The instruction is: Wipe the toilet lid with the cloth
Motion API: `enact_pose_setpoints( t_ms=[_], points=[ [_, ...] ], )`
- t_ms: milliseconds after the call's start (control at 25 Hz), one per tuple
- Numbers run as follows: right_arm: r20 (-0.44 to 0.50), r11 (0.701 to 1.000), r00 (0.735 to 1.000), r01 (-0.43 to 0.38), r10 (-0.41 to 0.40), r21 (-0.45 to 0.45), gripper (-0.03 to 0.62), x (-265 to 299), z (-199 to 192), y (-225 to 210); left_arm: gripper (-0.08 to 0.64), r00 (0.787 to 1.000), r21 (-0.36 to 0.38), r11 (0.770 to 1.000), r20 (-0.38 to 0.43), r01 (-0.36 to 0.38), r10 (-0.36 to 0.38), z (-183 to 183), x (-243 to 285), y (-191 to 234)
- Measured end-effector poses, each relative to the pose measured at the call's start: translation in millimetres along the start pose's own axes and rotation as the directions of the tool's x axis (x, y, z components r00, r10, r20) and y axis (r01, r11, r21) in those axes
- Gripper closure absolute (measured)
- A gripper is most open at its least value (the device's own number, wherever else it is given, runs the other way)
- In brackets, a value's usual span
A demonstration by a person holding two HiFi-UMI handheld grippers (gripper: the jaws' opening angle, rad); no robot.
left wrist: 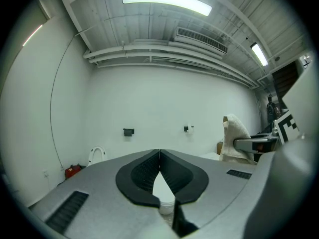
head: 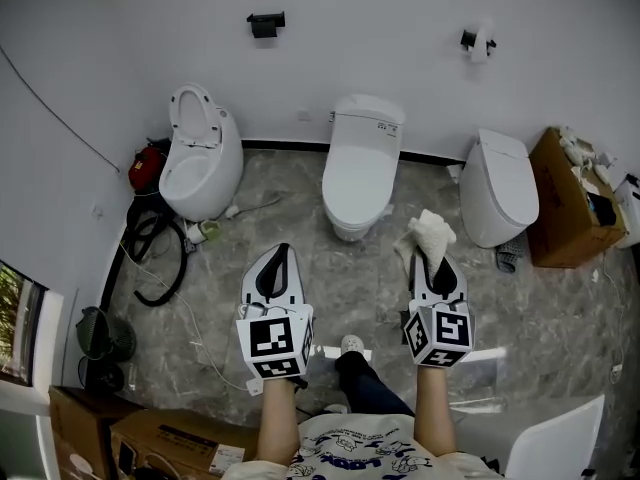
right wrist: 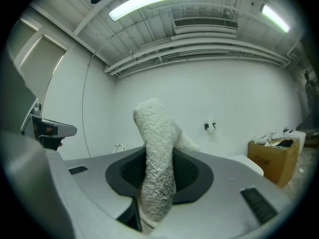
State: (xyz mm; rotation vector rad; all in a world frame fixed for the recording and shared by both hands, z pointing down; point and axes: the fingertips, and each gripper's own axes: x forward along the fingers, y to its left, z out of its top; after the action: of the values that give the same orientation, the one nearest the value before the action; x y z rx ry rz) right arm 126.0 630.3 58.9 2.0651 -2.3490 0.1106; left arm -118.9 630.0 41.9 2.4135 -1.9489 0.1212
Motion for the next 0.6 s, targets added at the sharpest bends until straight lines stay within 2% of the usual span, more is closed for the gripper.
enact_pose_setpoints(
  t_ms=[320, 600],
  points=[
    [0.021, 1.000, 0.999, -0.024, 0.024, -0.003, 0.476, 116.4, 31.1, -43.4, 0.555, 0.999, 0.003, 0.999, 0.014, -0.032, 0.032, 28.7, 114.1, 1.4],
    [0.025, 0.999, 0.999, -0.048, 0.048, 0.000, 0.476, 203.0, 42.6, -71.2, 0.555, 0.998, 0.005, 0.998, 0.012, -0.058, 0.058, 48.0, 197.5, 1.8]
  ],
)
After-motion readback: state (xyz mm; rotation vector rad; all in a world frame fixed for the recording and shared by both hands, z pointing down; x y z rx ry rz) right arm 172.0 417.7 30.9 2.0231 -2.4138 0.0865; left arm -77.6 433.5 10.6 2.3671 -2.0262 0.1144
